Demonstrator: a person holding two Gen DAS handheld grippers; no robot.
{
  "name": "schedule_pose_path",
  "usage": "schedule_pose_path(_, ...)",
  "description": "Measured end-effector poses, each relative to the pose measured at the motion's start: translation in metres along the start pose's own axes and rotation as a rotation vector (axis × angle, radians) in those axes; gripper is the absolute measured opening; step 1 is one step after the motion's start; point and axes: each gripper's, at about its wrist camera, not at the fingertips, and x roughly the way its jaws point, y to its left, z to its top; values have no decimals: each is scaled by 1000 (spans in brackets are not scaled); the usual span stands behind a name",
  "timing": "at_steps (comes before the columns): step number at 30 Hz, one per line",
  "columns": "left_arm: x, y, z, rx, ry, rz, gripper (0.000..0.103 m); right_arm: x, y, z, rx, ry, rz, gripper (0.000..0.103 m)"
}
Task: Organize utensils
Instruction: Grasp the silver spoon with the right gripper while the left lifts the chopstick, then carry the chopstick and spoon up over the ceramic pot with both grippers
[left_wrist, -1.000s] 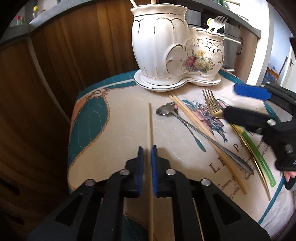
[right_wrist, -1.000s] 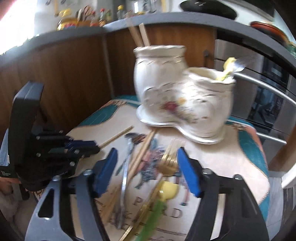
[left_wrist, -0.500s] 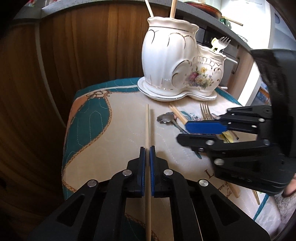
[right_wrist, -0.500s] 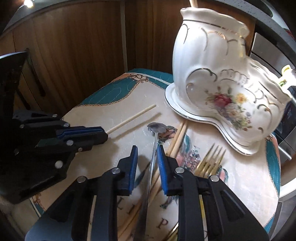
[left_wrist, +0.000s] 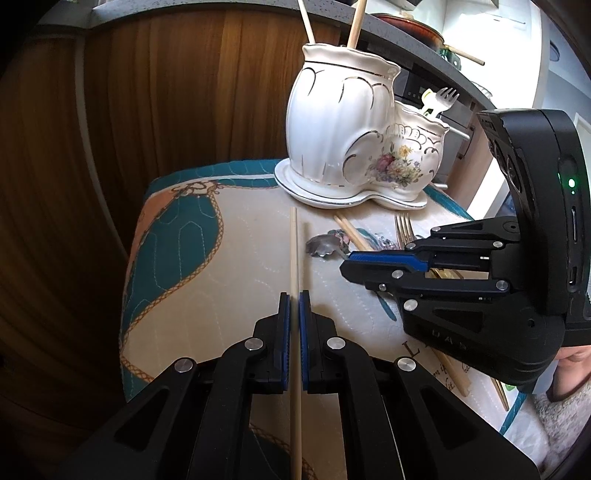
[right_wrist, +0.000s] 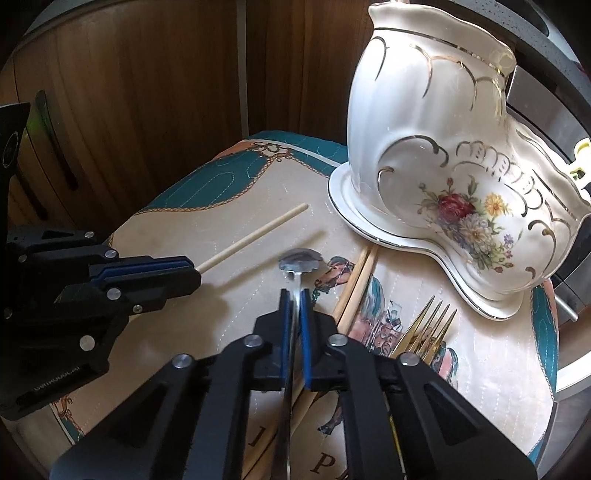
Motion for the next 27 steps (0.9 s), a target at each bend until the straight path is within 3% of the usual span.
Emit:
schedule_pose_path(10,3,-2,1,4,18,36,5,-23,-16,-3,73,-137,45,3)
schedule_pose_path(19,-4,-3,1,15,-17,68,5,-64,-27,-12,118,-283,83,3)
schedule_pose_path(27,-33,-16,4,34,-191,53,5,-114,-46,-23,167,-462,78,2)
